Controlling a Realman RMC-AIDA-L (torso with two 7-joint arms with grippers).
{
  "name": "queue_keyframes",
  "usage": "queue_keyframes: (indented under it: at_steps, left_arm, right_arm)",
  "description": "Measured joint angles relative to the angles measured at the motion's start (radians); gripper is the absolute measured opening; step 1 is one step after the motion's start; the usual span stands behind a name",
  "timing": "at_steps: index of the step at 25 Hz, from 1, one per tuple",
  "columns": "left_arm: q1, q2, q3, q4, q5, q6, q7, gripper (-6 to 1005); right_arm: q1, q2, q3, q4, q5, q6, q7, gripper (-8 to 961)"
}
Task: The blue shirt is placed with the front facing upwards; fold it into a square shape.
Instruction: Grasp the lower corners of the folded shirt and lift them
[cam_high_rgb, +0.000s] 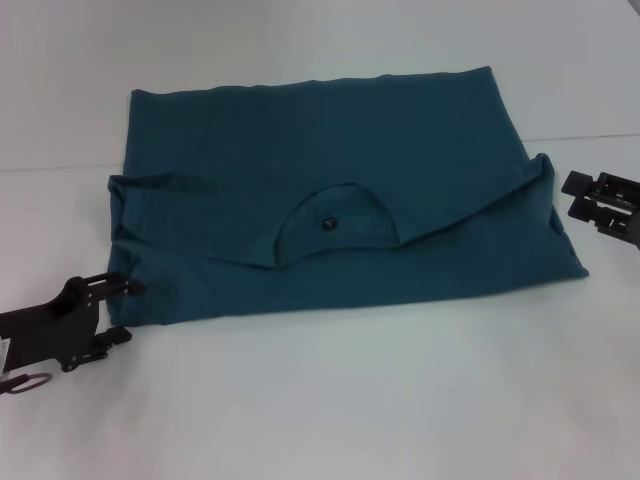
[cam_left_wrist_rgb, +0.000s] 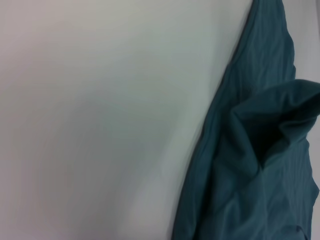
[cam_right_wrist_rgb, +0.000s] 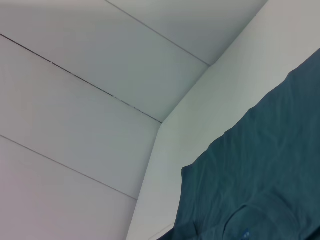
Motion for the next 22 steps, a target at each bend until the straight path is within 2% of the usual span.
queue_keyframes:
  at_steps: [8, 22]
  left_arm:
    - [-0.002, 0.004, -0.015, 0.008, 0.004, 0.045, -0.009, 720]
    - [-0.011, 0.007, -0.015, 0.0, 0.042, -0.037, -0.029, 721]
  right_arm:
    - [0.003, 0.0, 0.002, 0.0, 0.0, 0.001, 0.0, 624]
    - [0.003, 0.001, 0.002, 0.0, 0.0, 0.001, 0.004, 625]
